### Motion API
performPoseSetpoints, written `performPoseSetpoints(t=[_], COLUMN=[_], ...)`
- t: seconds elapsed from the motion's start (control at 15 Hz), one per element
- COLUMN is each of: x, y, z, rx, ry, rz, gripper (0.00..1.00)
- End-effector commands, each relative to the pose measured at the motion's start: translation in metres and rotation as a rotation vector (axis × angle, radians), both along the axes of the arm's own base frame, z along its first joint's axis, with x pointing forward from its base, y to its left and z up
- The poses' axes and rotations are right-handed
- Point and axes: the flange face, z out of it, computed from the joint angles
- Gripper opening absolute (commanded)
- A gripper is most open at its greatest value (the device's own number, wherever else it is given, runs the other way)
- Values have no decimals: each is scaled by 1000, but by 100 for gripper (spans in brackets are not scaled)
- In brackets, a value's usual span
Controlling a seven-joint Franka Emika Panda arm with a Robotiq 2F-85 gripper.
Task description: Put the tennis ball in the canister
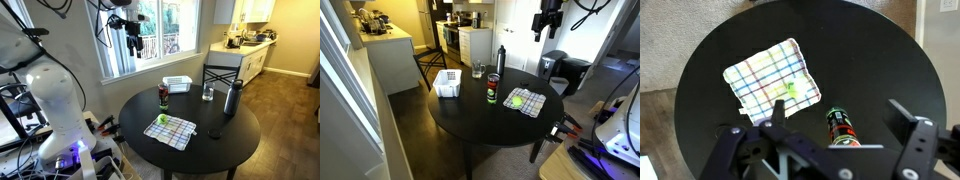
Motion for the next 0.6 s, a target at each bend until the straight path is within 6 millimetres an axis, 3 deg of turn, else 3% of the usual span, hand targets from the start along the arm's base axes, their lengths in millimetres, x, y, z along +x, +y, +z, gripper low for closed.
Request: performPoseSetpoints(t=[0.0,0.4,0.53], x=[0,0,1], y=[0,0,-7], z=[1,1,-10], rx=[0,0,11], ry=[1,1,-33], rz=[0,0,-21], gripper=[100,100,100])
